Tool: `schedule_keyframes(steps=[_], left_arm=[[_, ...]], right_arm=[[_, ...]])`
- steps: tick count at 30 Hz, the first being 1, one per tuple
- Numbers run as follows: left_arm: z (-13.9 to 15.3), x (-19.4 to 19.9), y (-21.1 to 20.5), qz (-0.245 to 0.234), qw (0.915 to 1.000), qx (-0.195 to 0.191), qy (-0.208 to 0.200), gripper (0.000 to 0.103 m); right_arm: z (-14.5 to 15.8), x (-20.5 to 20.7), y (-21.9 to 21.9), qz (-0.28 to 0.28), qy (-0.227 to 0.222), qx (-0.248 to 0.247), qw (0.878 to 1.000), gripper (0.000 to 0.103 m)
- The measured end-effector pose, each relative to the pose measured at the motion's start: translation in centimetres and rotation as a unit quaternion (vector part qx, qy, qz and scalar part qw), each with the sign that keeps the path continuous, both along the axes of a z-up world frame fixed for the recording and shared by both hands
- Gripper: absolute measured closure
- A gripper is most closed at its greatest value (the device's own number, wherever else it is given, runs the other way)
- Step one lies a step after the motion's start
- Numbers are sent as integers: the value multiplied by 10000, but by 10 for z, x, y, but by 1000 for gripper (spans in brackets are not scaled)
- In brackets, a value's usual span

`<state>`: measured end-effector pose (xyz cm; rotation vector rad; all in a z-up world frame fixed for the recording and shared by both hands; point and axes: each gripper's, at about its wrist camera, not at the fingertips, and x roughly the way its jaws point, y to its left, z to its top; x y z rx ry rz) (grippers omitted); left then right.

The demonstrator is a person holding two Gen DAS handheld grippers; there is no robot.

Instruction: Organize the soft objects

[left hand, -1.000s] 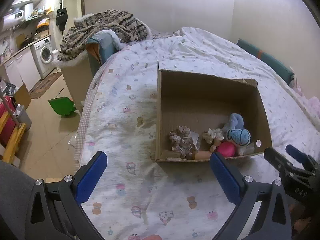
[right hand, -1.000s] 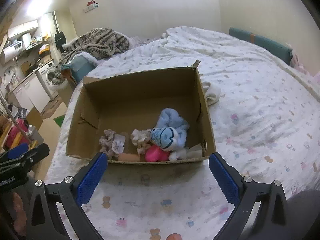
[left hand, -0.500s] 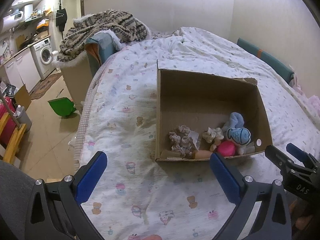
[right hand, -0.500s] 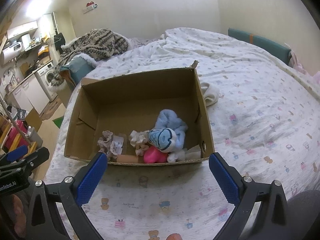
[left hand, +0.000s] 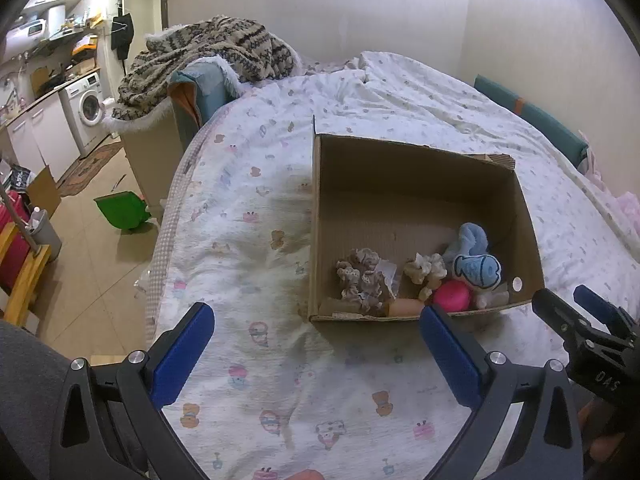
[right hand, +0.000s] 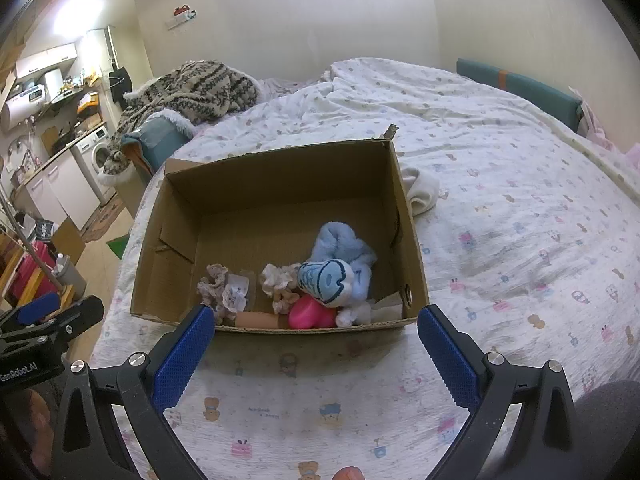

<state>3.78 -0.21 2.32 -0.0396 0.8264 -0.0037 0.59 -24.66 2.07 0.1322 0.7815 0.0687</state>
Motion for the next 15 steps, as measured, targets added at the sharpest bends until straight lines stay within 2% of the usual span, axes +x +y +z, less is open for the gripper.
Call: schedule_keyframes(steps=[15], left_arm=[[-4,1,-1,-4,10000,-66,46,1]], right_arm=[[0,0,-1,-3,-11,13,10000,0]])
